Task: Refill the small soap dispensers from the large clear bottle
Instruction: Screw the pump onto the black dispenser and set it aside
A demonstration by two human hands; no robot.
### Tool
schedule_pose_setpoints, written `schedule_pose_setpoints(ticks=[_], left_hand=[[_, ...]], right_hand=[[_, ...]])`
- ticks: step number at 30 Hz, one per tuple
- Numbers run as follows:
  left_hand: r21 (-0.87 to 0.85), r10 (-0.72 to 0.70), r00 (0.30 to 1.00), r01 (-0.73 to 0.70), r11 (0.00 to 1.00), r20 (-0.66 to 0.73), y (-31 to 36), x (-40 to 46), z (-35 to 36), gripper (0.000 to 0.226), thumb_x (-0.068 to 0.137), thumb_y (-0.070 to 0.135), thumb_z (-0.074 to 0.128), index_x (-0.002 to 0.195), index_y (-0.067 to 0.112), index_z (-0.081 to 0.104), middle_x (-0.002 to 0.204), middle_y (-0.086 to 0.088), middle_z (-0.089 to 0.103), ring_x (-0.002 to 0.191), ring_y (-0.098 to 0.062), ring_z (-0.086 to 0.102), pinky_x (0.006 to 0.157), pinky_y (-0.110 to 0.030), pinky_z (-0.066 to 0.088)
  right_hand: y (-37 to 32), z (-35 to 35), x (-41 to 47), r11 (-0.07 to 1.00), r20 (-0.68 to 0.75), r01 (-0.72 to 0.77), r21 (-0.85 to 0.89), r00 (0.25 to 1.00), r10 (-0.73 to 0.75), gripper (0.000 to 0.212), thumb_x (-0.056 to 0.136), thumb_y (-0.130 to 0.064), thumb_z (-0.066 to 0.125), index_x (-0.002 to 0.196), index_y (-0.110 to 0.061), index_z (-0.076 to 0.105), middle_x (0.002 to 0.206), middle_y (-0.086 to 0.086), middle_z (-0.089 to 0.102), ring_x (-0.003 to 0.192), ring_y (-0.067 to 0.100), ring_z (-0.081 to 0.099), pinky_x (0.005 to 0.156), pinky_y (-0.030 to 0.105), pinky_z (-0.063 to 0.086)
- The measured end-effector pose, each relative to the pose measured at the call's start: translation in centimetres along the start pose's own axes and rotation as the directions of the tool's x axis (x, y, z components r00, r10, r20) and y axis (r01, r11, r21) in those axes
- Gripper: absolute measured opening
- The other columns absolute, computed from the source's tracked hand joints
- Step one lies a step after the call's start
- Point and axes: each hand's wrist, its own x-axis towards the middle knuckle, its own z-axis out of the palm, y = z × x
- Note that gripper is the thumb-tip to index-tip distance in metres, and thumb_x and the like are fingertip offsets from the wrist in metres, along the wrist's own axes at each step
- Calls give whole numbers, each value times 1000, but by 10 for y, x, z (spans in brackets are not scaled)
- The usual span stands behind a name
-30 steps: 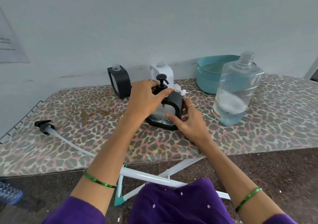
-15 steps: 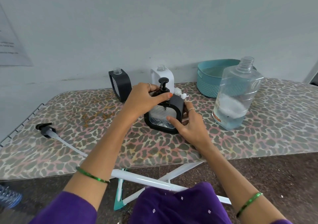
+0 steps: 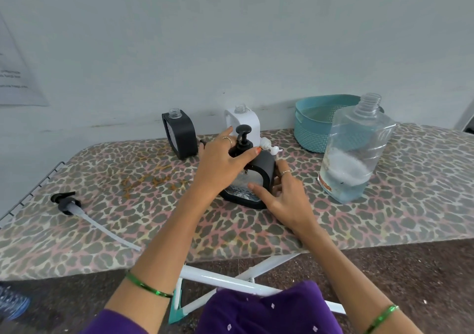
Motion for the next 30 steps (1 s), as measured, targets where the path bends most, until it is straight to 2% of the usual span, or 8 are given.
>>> schedule_pose_setpoints(ticks=[2,5,8,10,15,21,25,30], left_hand=[[-22,0,998,1,1000,55,-3,5,-4,28,70,67,59,77,40,65,122,-2,65,111,-22,60,98,-57,40],[-74,5,991,4,997,132,-6,8,-8,49,67,66,60,97,29,72,125,-2,63,112,-13,60,100,-45,43],[-134,29,977,-1,991,209,-8,9,-14,46,77,46,71,114,18,67,114,5,68,108,-2,60,102,-34,44],[-170,52,960,-4,985,275,-9,11,-17,47,80,36,72,121,14,64,115,9,67,109,3,58,104,-29,42],[-226,61,923,29,974,381,-12,18,-23,28,82,24,71,108,13,70,117,6,67,109,0,59,98,-17,42],[-279,75,912,44,959,404,-15,18,-22,25,85,18,68,107,6,69,113,-8,69,107,-13,63,96,-19,46],[-286,68,916,53,957,395,-14,15,-18,27,87,21,66,114,16,66,118,6,66,109,1,59,96,-15,43],[-246,9,966,57,967,257,-15,2,-11,26,84,40,67,108,31,66,105,16,69,102,6,60,92,-18,44]], right_hand=[[0,1,0,1000,0,-3,-7,1000,3,51,82,-45,70,120,-22,44,93,-11,66,80,0,63,65,20,51],[1,0,0,1000,-6,-3,-17,1000,3,52,82,-46,70,120,-22,44,93,-11,66,79,1,64,65,25,52],[1,1,-1,999,-10,12,-35,1000,-13,54,81,-51,68,120,-23,44,91,-7,67,77,6,64,64,30,53],[0,0,-1,1000,-4,19,-25,1000,-19,52,82,-48,69,121,-23,44,94,-9,67,80,3,64,66,25,52],[-2,-1,-2,1000,3,18,-15,1000,-18,52,82,-46,69,121,-22,45,95,-12,66,81,-1,63,66,18,49],[-4,-2,-2,1000,3,-3,-4,1000,3,55,82,-47,69,125,-24,44,98,-13,66,84,-1,63,69,20,51],[-3,-1,-3,1000,-8,-22,3,1000,22,52,81,-49,70,122,-31,43,96,-8,68,82,4,65,70,32,55],[-5,0,-2,999,-11,-34,16,999,34,55,79,-48,72,121,-36,40,90,-1,68,72,9,65,63,35,55]])
